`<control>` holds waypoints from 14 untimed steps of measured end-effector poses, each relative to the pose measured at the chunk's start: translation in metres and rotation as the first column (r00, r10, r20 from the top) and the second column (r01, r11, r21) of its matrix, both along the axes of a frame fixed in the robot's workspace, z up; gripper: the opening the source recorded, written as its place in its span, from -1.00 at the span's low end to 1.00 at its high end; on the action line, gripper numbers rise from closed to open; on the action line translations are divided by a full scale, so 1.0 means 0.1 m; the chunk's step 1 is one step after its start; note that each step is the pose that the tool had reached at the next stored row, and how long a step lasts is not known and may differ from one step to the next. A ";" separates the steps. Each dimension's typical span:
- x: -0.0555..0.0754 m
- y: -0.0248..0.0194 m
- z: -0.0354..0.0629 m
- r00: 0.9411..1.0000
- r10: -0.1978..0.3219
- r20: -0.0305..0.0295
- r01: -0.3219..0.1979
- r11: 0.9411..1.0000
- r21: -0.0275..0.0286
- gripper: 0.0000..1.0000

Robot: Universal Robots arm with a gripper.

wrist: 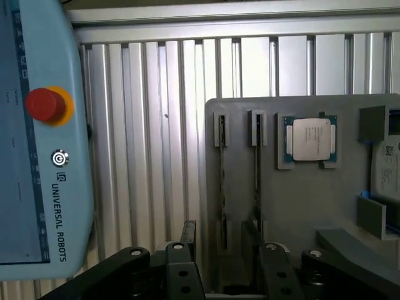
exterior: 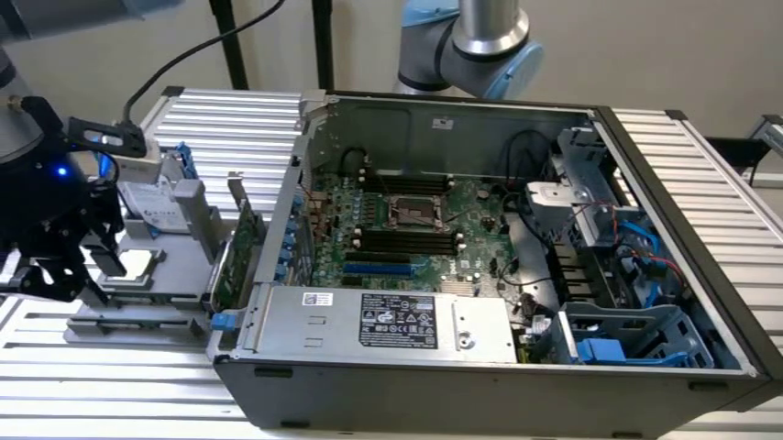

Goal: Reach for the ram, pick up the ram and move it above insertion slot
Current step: 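Pick up the ram and move it above insertion slot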

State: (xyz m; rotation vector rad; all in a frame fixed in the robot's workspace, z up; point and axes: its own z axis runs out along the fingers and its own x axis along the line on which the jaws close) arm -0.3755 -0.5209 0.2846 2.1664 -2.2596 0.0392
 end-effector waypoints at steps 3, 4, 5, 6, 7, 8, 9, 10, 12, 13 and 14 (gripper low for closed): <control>0.00 -0.007 -0.054 1.000 0.007 0.000 -0.007 1.000 0.000 -0.15; -0.01 -0.008 -0.072 1.000 0.010 0.000 -0.010 1.000 0.000 -0.15; -0.01 -0.010 -0.090 1.000 0.013 0.000 -0.013 1.000 0.000 -0.15; -0.01 -0.011 -0.109 1.000 0.017 0.000 -0.017 1.000 0.000 -0.15; -0.01 -0.012 -0.127 1.000 0.021 0.000 -0.021 1.000 0.000 -0.15; -0.01 -0.012 -0.146 1.000 0.025 0.000 -0.025 1.000 0.000 -0.15; -0.02 -0.012 -0.163 1.000 0.029 0.000 -0.029 1.000 0.000 -0.15; -0.02 -0.013 -0.181 0.999 0.033 0.000 -0.033 0.999 0.000 -0.15; -0.02 -0.013 -0.218 0.999 0.037 0.000 -0.037 0.999 0.000 -0.15; -0.02 -0.014 -0.236 0.999 0.037 0.000 -0.037 0.999 0.000 -0.15; -0.02 -0.013 -0.254 0.999 0.037 0.000 -0.037 0.999 0.000 -0.15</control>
